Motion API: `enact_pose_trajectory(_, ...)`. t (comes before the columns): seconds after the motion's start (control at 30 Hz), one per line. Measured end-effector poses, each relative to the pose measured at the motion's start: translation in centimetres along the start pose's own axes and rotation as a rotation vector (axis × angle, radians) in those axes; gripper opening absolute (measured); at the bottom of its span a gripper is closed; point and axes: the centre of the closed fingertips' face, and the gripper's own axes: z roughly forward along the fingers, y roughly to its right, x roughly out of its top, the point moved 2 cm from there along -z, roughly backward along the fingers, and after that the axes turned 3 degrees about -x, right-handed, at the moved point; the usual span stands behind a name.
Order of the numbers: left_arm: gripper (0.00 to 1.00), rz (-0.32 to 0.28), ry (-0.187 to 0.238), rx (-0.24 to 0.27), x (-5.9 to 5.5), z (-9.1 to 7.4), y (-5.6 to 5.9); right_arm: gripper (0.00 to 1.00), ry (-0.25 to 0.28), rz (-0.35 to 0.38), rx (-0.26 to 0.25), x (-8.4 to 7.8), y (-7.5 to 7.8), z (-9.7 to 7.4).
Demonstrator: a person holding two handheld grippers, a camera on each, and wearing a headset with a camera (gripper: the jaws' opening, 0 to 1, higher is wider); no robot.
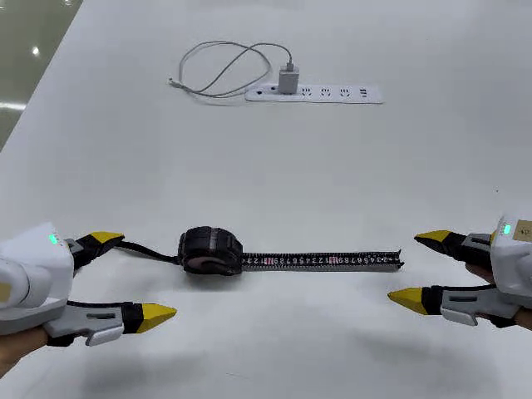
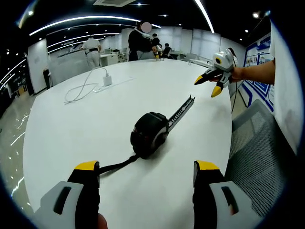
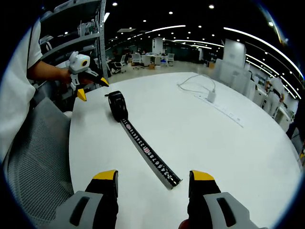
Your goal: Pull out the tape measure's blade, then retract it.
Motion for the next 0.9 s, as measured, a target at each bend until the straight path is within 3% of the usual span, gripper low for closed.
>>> enact_pose_trajectory(0.4,0.82,-0.050,0.004,0.026,-1.5,-1.8,0.5,0.67,0.015,0.022,-0.027,-0.2,-0.9,-1.0)
enact_pose_trajectory(0.9,0.88,-0.092,0.021,0.034,-2.2,-2.9,1.6,0.81,0.028,0.069,-0.058,-0.8,-2.3,-2.2)
